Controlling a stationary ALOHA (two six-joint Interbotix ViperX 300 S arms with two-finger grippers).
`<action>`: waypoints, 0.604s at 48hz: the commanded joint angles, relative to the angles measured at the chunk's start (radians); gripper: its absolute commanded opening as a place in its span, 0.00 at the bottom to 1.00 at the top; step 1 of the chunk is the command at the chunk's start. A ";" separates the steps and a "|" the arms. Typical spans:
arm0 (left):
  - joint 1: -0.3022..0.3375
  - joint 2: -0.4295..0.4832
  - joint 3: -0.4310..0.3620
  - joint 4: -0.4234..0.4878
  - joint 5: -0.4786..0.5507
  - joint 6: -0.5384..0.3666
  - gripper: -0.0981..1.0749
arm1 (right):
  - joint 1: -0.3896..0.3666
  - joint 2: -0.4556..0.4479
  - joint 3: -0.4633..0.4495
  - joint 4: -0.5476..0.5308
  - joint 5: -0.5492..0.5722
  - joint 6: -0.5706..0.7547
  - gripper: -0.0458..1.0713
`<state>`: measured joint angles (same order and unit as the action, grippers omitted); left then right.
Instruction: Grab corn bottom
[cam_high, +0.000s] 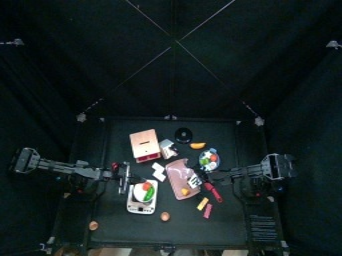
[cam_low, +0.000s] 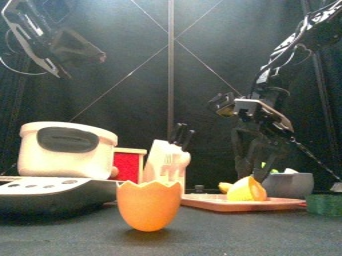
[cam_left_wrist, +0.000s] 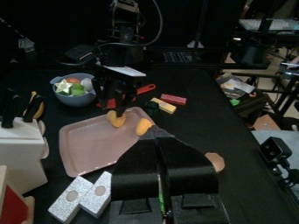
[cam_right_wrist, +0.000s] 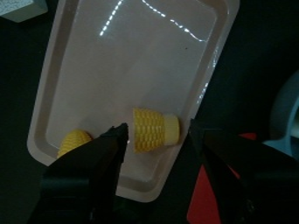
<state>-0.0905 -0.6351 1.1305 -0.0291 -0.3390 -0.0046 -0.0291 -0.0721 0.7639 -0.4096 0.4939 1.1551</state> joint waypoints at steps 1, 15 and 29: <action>-0.002 0.002 -0.023 -0.008 -0.009 0.002 0.05 | 0.002 -0.011 -0.006 0.000 -0.003 0.002 0.85; -0.002 0.002 -0.023 -0.008 -0.009 0.002 0.05 | 0.002 0.048 -0.003 -0.002 -0.003 0.002 0.85; -0.002 0.002 -0.023 -0.008 -0.009 0.002 0.05 | 0.003 0.064 -0.005 -0.008 -0.005 0.002 0.79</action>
<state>-0.0905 -0.6351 1.1305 -0.0353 -0.3390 -0.0046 -0.0261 0.0107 0.7685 -0.4126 0.4924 1.1551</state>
